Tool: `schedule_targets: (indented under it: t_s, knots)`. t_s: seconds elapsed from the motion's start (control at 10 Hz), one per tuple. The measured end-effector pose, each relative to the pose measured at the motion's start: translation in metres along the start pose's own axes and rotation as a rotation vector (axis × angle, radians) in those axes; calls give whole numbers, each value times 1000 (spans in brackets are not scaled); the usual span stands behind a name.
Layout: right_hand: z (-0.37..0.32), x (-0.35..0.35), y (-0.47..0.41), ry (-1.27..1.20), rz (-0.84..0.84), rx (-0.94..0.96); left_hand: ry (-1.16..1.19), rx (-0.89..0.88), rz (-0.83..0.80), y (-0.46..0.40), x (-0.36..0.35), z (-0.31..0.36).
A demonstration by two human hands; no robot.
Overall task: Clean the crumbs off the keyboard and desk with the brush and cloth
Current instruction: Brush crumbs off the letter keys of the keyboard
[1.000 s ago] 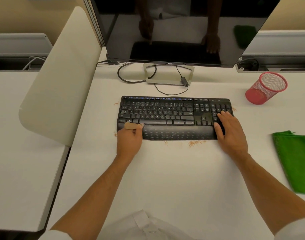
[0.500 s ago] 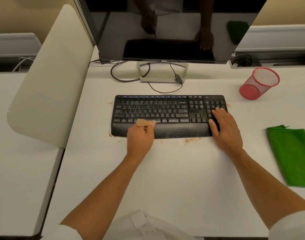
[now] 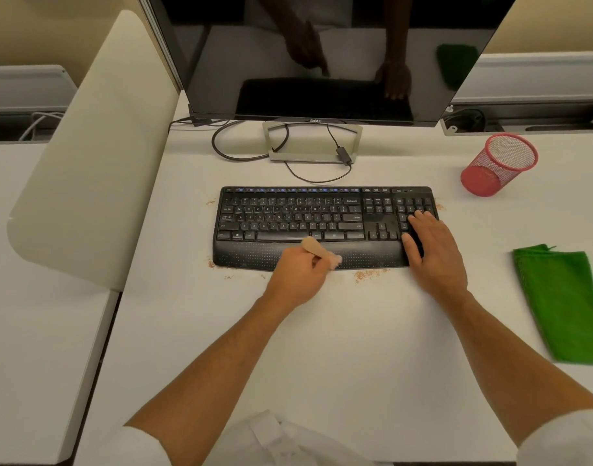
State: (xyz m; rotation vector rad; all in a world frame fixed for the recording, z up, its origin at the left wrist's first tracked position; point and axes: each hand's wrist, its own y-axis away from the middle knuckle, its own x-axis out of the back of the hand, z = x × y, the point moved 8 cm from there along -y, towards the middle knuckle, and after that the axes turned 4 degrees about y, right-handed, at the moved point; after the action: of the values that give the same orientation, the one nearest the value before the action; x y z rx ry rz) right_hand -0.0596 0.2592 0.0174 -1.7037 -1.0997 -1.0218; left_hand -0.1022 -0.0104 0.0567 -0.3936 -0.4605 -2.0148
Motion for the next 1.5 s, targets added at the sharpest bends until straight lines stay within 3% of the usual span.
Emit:
schedule_targets:
  t_s: [0.1, 0.2, 0.4, 0.5, 0.6, 0.7, 1.1, 1.3, 1.5]
  knots:
    - [1, -1, 0, -3, -2, 3, -59, -18, 257, 6, 36, -9]
    - [1, -1, 0, 5, -2, -5, -170, -59, 352, 19, 45, -19]
    - [0, 0, 0, 5, -4, 0, -141, -133, 208, 22, 2, -7]
    - [0, 1, 0, 1, -3, -2, -78, -146, 213, 21, -1, 0]
    - [0, 0, 1, -4, 5, 1, -80, -154, 382, 24, 24, -6]
    - [1, -1, 1, -13, 2, 1, -128, -114, 424, 26, 36, -20]
    - [2, 0, 0, -14, 7, 16, -85, -116, 238, 10, -13, 4]
    - [1, 0, -1, -16, 2, 25, -99, -10, 402, 5, 18, -9]
    - [0, 2, -1, -24, 4, 32, -145, -88, 337, -3, -13, 1]
